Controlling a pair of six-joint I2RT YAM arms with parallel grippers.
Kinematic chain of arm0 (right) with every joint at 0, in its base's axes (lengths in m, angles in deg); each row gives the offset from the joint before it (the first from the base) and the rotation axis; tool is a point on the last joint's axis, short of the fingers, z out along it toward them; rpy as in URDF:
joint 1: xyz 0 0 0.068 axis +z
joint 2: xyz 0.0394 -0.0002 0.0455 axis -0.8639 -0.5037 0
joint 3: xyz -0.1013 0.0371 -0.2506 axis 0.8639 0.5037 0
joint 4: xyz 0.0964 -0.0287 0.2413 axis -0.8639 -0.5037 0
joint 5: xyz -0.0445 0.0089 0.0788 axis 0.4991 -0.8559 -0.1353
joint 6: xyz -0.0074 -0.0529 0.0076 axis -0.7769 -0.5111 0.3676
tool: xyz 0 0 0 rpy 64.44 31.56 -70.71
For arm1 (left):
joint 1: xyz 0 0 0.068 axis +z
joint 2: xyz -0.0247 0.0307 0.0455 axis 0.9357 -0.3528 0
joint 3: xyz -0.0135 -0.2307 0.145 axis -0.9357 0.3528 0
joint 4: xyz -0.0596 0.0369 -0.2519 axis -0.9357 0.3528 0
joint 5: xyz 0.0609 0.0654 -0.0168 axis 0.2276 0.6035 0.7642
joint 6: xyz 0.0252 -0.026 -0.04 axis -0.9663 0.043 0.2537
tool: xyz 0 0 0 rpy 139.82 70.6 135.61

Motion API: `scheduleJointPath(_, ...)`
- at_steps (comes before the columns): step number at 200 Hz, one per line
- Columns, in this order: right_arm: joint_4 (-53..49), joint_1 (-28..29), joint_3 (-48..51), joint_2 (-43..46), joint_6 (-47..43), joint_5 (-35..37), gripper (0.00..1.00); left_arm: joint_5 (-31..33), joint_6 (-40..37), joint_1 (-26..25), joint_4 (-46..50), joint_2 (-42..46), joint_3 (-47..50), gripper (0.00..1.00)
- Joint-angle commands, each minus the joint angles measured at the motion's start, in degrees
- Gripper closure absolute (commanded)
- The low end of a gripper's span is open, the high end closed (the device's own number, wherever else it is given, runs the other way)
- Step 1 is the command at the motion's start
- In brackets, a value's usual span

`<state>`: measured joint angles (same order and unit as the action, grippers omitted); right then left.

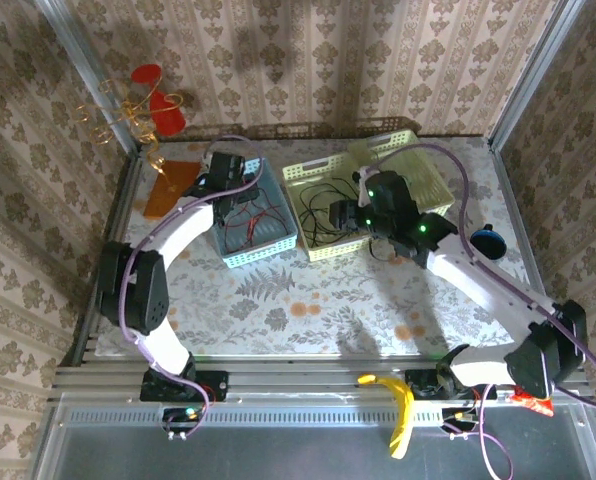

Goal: Untangle the cables

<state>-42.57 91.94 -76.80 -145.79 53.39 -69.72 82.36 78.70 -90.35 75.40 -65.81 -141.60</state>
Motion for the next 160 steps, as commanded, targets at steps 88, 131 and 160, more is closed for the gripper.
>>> scheduleJointPath(88,-2.29,0.39,10.32,6.71,5.62,1.59,0.58,-1.15,1.61,2.99,5.86,-24.99,-24.38,0.39)
scheduleJointPath(131,-2.63,0.38,10.33,6.22,5.02,1.67,0.6,-0.29,0.98,2.62,8.34,-29.53,-30.89,0.86)
scheduleJointPath(160,-2.73,0.42,10.59,6.25,5.32,1.54,0.6,0.26,-5.76,0.72,5.1,-26.04,-28.75,1.0)
